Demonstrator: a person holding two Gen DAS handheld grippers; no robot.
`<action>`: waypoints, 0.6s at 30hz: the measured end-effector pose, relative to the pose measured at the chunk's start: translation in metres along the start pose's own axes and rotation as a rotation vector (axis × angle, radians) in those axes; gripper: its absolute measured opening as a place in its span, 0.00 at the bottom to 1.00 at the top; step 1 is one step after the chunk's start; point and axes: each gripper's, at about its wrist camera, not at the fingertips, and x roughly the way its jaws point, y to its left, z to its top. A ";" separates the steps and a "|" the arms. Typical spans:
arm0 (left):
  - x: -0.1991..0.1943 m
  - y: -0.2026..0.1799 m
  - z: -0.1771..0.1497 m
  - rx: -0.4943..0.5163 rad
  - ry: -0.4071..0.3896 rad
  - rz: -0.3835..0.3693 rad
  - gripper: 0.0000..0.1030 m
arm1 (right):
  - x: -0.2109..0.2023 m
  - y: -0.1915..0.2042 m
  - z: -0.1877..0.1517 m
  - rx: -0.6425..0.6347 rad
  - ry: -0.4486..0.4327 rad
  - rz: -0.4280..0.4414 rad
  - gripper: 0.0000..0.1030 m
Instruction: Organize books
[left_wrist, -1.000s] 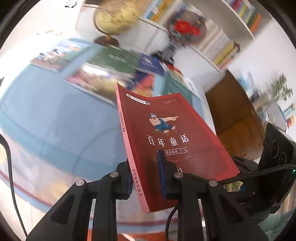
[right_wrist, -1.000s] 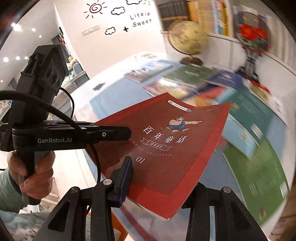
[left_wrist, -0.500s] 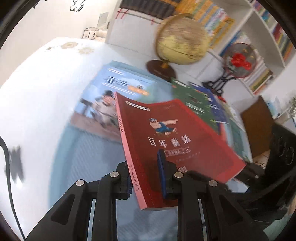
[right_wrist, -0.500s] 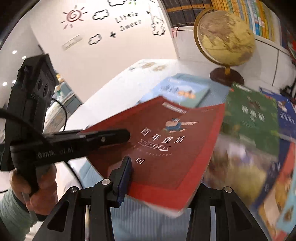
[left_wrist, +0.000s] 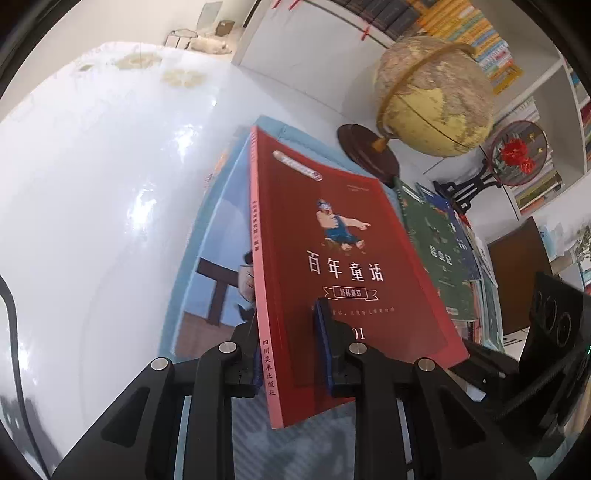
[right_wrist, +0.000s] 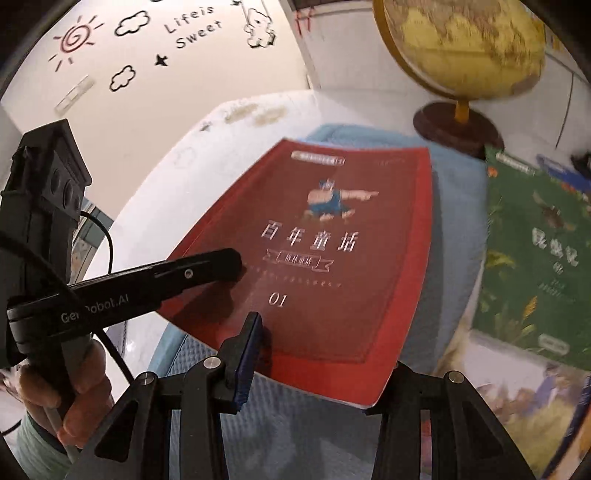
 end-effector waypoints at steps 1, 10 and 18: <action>0.003 0.006 0.002 -0.014 0.004 0.009 0.21 | 0.006 0.001 -0.001 0.009 0.013 0.006 0.41; -0.001 0.032 0.008 -0.052 -0.028 0.045 0.21 | 0.019 0.022 -0.004 -0.019 0.042 -0.007 0.47; -0.010 0.055 0.006 -0.136 -0.066 0.066 0.21 | 0.026 0.045 -0.009 -0.089 0.095 0.037 0.55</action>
